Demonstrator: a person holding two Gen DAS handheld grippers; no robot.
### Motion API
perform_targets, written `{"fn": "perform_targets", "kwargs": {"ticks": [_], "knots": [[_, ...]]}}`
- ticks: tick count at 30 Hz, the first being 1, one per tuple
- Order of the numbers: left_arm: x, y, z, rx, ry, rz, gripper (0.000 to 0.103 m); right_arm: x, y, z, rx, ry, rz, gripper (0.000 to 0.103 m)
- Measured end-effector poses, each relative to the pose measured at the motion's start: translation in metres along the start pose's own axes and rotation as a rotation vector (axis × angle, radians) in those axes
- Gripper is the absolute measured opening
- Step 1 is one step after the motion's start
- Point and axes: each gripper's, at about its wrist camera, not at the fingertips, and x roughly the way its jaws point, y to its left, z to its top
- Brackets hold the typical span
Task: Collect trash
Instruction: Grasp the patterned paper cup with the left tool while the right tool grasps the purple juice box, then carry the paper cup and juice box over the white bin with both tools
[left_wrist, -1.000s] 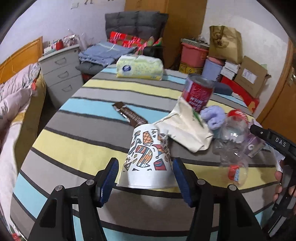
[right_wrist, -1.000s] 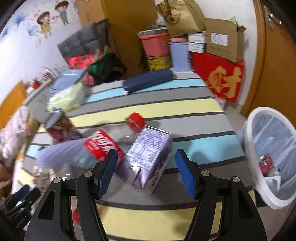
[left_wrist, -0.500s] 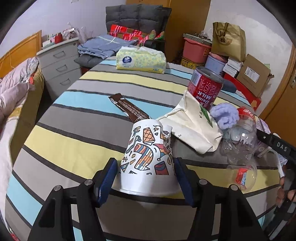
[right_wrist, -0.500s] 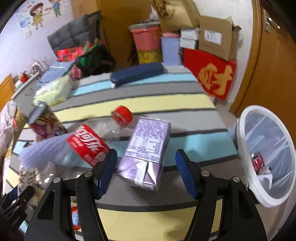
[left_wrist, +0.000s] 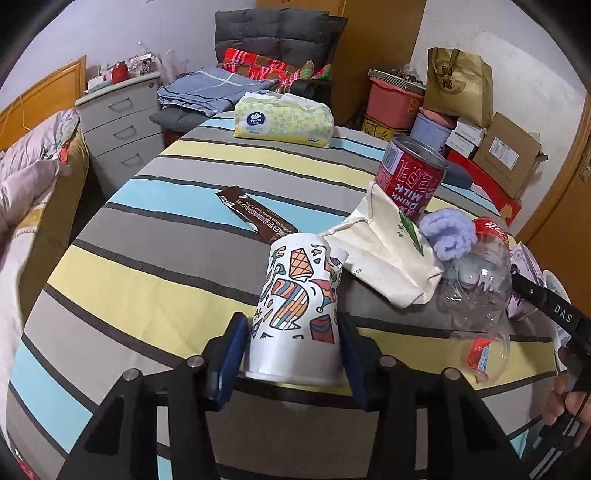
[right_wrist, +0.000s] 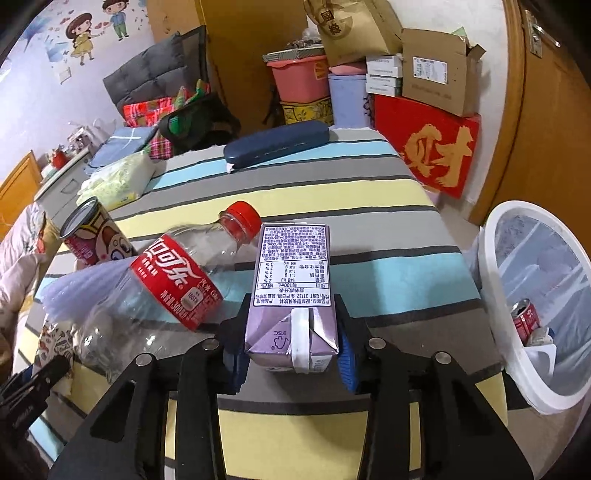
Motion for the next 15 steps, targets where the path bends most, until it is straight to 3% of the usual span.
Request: {"fn": "perform_targets", "kwargs": {"ticks": [15], "knots": [[-0.041,-0.018,-0.012,0.04,-0.075,-0.027,0.047,-0.025,-0.009,-0.01,-0.012,-0.054,0.077,0.038]]}}
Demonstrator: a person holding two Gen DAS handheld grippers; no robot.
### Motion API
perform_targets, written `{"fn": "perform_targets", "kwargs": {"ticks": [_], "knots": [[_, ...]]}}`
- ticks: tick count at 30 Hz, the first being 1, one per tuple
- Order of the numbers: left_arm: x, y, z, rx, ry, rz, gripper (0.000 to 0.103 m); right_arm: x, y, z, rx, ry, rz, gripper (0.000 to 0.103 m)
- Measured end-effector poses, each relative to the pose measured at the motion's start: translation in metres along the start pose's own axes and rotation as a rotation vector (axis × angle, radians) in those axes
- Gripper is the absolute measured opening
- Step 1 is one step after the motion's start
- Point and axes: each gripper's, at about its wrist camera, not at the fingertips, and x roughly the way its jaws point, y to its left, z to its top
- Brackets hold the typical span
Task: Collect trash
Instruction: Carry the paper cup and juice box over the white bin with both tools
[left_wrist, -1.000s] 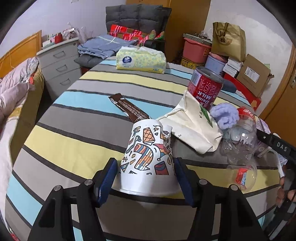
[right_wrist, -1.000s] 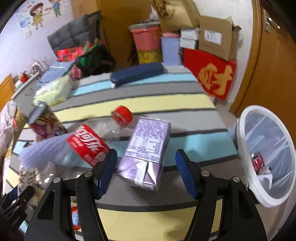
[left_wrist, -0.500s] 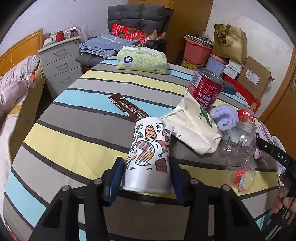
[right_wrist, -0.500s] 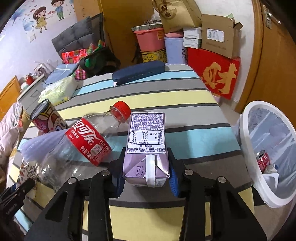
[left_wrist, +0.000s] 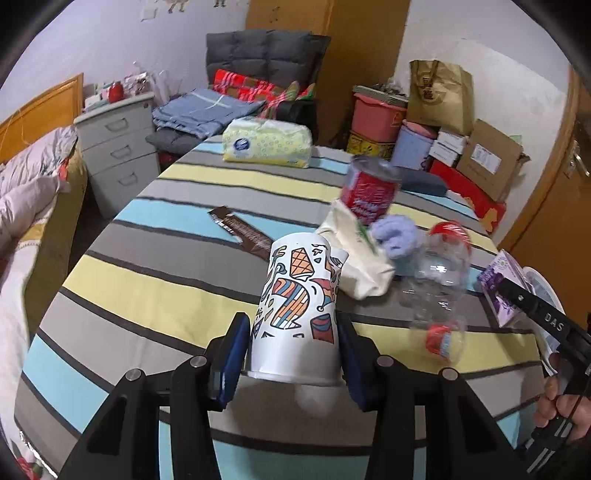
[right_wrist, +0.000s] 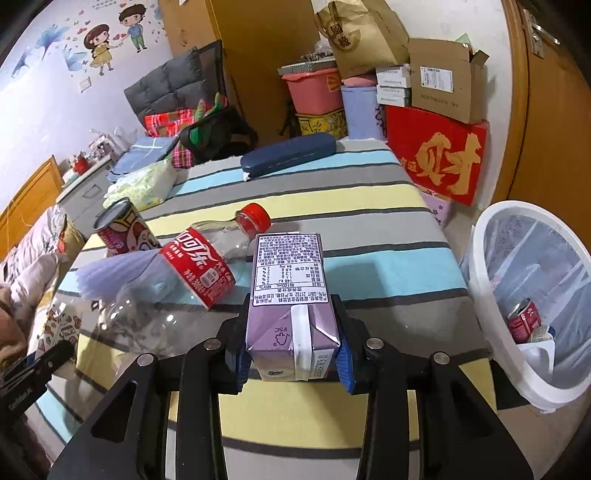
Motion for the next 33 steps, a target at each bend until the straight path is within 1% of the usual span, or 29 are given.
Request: {"fn": "perform_targets", "kwargs": {"ticks": [9,12,18,23,33], "knots": [[-0.028,-0.038,0.001,0.067,-0.049,-0.05,0.047,-0.021,-0.007,-0.004,0.003,-0.04,0.004,0.038],[-0.035,-0.051,0.001,0.087,-0.062,-0.072,0.047,-0.03,-0.014,-0.005,0.014,-0.056,0.01,0.038],[-0.045,-0.086,0.001,0.14,-0.082,-0.113,0.047,-0.045,-0.028,-0.007,0.034,-0.089,-0.007,0.038],[-0.049,-0.116,0.002,0.193,-0.088,-0.152,0.047,-0.057,-0.042,-0.007,0.053,-0.115,-0.031,0.038],[-0.052,-0.19,-0.003,0.302,-0.097,-0.245,0.047,-0.081,-0.084,-0.01,0.105,-0.161,-0.091,0.038]]}}
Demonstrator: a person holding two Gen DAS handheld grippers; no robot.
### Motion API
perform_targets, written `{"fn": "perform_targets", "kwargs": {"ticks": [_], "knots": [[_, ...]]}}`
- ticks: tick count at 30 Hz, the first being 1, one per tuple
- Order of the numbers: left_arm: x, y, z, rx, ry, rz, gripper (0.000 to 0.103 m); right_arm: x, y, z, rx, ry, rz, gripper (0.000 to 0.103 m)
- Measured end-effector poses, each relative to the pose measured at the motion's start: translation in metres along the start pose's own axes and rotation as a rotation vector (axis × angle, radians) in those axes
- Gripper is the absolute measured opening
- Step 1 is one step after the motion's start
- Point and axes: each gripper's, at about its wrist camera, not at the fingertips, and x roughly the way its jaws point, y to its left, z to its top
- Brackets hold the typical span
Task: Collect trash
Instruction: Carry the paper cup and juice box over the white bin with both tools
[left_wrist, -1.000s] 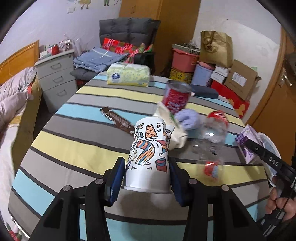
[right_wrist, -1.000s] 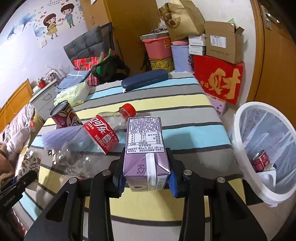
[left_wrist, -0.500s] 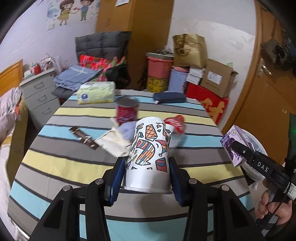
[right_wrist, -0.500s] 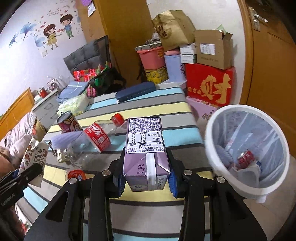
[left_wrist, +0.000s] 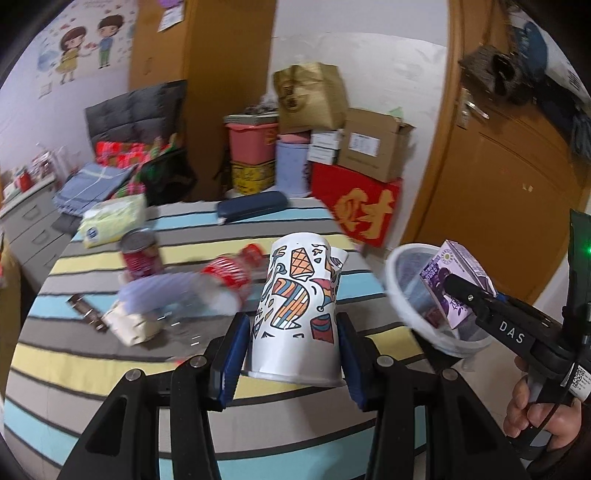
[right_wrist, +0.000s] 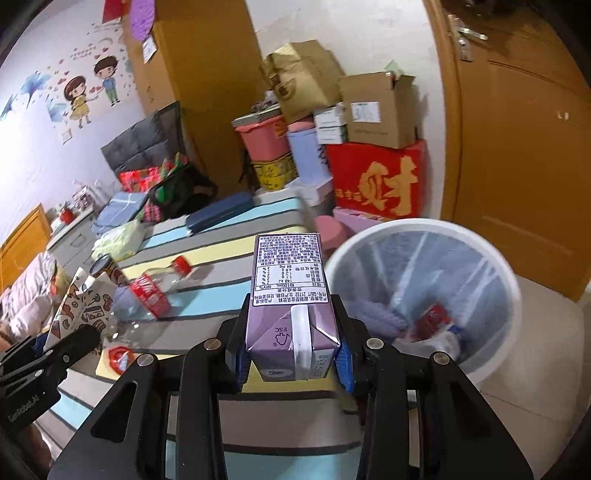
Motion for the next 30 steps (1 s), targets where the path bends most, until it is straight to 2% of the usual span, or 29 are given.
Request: {"fn": "perform_targets", "kwargs": {"ticks": [8,17,30], "knots": [[0.016,-0.056,0.013,0.072,0.005,-0.069,0.047,-0.009,-0.043,0.006,0.052,-0.018,-0.058,0.038],[0.039,-0.108,0.023,0.133,0.027,-0.13,0.047,-0.014,-0.075,0.008,0.076,-0.016,-0.107,0.038],[0.096,-0.156,0.028,0.171,0.121,-0.207,0.049,0.009,-0.108,0.011,0.047,0.073,-0.134,0.039]]}}
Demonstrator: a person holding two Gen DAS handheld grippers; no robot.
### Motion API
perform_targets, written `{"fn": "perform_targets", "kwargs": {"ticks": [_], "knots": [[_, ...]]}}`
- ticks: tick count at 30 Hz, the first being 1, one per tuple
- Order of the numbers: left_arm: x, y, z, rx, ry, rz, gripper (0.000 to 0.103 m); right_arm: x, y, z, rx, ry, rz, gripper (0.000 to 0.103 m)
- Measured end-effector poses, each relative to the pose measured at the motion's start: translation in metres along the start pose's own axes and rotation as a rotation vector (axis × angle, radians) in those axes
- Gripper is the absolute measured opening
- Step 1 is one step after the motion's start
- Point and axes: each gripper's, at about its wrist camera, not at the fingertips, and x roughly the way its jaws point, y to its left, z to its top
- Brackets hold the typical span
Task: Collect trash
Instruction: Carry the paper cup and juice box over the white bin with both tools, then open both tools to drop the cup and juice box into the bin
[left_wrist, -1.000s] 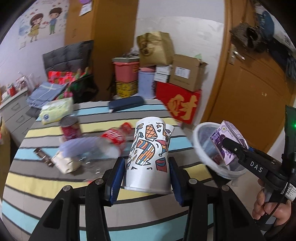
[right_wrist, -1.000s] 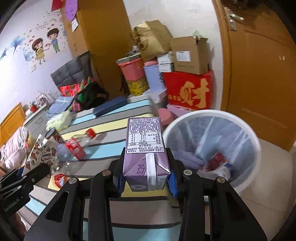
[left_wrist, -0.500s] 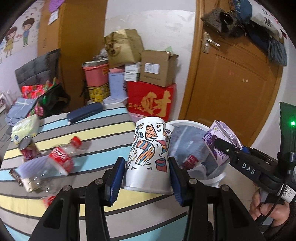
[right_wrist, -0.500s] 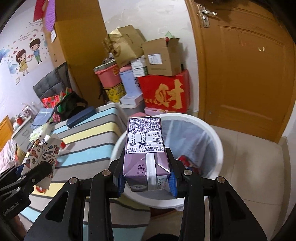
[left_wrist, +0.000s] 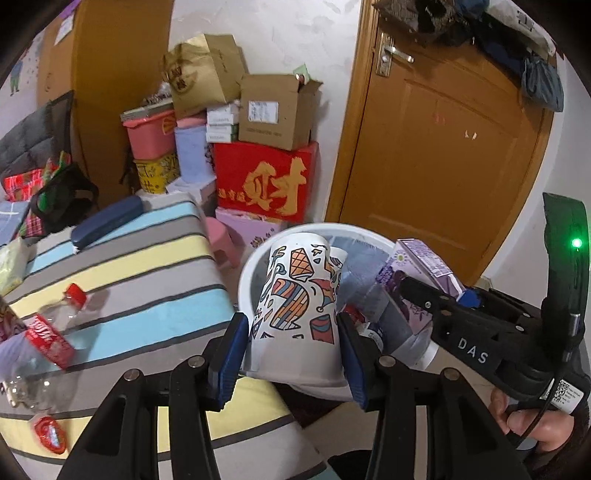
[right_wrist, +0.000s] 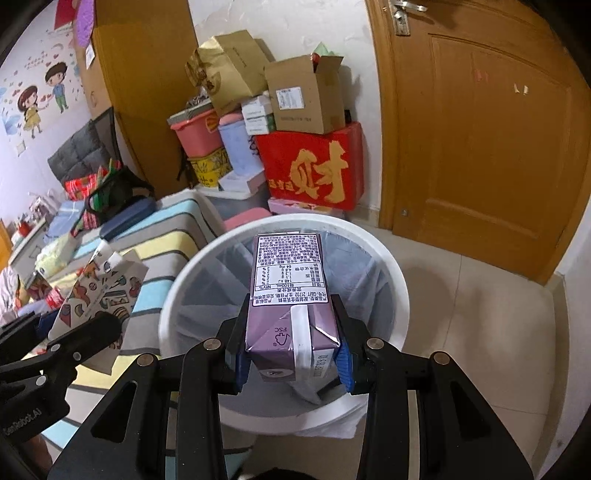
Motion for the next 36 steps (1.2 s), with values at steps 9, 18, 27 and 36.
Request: {"fn": "perform_targets", "kwargs": {"ticks": [9,18,27,36], "knots": [[0.031,0.003,0.003,-0.031,0.038,-0.018,0.058,0.019,-0.008,0.0,-0.044,0.057,-0.038,0.039],[0.032,0.01,0.001,-0.051,0.034,0.002,0.06,0.017,-0.014,0.0,-0.026,0.038,-0.07,0.064],[0.016,0.016,-0.003,-0.054,0.011,0.032,0.06,0.01,-0.01,-0.001,-0.013,0.02,-0.071,0.064],[-0.011,0.026,-0.013,-0.063,-0.029,0.068,0.06,-0.002,-0.002,-0.001,-0.002,-0.013,-0.051,0.064]]}}
